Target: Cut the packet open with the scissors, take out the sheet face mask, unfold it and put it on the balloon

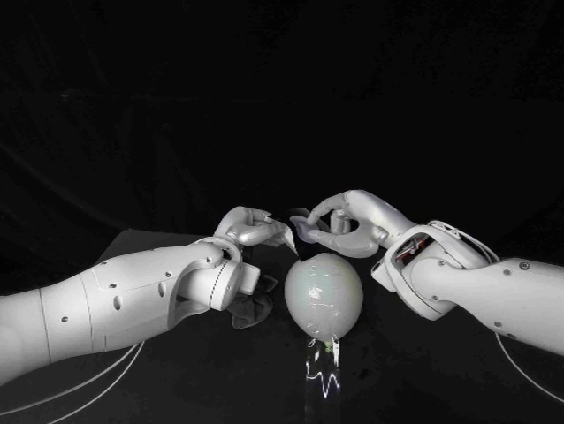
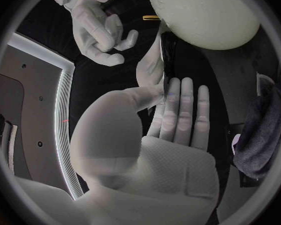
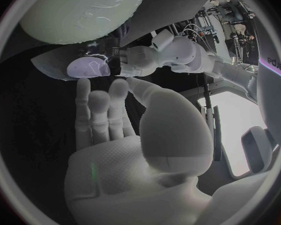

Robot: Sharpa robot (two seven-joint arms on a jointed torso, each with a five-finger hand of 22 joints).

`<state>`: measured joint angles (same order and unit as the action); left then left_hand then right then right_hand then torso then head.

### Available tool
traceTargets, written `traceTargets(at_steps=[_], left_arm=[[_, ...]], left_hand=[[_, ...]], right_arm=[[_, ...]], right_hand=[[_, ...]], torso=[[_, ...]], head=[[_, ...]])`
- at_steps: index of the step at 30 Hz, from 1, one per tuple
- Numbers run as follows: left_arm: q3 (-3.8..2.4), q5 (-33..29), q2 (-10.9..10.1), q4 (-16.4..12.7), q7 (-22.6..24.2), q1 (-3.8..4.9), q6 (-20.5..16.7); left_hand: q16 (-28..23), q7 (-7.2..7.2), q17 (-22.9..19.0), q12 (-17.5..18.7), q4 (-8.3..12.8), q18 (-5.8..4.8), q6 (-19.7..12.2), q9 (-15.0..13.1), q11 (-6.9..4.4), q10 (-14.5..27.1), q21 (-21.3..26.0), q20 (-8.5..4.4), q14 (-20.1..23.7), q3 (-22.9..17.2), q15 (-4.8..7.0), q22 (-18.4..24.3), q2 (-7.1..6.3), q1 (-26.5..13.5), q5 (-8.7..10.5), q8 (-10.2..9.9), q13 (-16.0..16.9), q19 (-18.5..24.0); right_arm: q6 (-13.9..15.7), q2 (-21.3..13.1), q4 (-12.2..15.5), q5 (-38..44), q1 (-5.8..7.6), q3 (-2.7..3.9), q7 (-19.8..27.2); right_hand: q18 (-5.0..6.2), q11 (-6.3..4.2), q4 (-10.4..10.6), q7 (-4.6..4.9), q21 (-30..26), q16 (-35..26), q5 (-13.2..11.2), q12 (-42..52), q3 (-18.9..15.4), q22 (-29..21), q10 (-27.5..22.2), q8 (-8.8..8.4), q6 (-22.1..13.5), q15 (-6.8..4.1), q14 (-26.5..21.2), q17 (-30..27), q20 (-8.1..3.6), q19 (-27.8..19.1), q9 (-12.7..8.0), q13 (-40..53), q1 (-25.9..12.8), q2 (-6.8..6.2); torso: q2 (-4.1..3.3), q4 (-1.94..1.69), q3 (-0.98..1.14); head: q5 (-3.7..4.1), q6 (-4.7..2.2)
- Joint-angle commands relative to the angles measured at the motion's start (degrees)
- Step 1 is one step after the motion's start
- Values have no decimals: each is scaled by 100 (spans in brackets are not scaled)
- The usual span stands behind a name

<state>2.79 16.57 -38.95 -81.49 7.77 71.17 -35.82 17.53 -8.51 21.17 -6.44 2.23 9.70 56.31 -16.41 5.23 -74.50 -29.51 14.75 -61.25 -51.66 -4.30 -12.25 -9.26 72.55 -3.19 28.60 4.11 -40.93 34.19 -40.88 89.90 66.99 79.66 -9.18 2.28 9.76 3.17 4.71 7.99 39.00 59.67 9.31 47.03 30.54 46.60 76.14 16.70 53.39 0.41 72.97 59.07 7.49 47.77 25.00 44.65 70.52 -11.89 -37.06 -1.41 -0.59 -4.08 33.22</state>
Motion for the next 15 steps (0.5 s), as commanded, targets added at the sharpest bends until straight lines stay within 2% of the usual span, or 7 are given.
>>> traceTargets(at_steps=[1,3,5,9,15], left_arm=[[-8,-99,6,-12,80,10,-134],[-8,-103,7,-12,77,10,-142],[-8,-106,12,-13,72,10,-149],[-8,-108,19,-16,58,10,-156],[-8,-115,39,-14,31,10,-171]], left_hand=[[46,8,10,33,76,6,47,-306,-7,-68,-101,-1,-8,-20,37,-50,1,-104,-59,123,9,53],[52,9,12,36,88,6,50,-309,-8,-74,-128,-1,-8,-30,38,-67,1,-122,-73,124,9,66],[65,12,17,42,120,8,57,-314,-10,-84,-190,-1,-7,-50,40,-105,0,-160,-106,124,10,99],[83,15,22,47,154,9,66,-320,-14,-98,-264,0,-8,-69,43,-152,2,-202,-145,125,12,138],[104,21,28,55,195,16,78,-329,-19,-116,-374,-2,-9,-84,48,-218,6,-253,-198,126,14,179]], right_arm=[[217,-92,247,922,4,3,187],[191,-108,334,1237,3,3,83],[159,-96,418,1614,2,3,-88],[82,-29,510,2110,-4,3,-408],[-166,228,464,2671,-12,-5,-985]], right_hand=[[59,-27,13,-28,164,1012,37,1483,-93,142,326,-115,126,-42,458,843,-58,151,-50,1477,69,9],[55,-50,36,-53,365,1918,13,2756,-144,294,773,-195,227,-69,1004,1724,-94,329,-101,2811,97,43],[45,-38,64,-56,497,2255,-9,3245,-187,427,919,-302,296,-71,1173,2072,-107,372,-169,3351,120,61],[45,-2,92,-22,719,2714,5,3918,-258,662,1196,-496,375,-50,1459,2613,-105,425,-293,4108,177,64],[19,40,121,17,955,2862,-71,4144,-293,900,1307,-653,349,-24,1562,2811,-89,540,-397,4364,206,88]], torso=[[-2,2,9],[-1,4,7],[0,2,-4],[-7,-12,-5],[-5,-18,-17]], head=[[-25,-11],[-31,-14],[-29,-24],[-20,-25],[-9,-19]])
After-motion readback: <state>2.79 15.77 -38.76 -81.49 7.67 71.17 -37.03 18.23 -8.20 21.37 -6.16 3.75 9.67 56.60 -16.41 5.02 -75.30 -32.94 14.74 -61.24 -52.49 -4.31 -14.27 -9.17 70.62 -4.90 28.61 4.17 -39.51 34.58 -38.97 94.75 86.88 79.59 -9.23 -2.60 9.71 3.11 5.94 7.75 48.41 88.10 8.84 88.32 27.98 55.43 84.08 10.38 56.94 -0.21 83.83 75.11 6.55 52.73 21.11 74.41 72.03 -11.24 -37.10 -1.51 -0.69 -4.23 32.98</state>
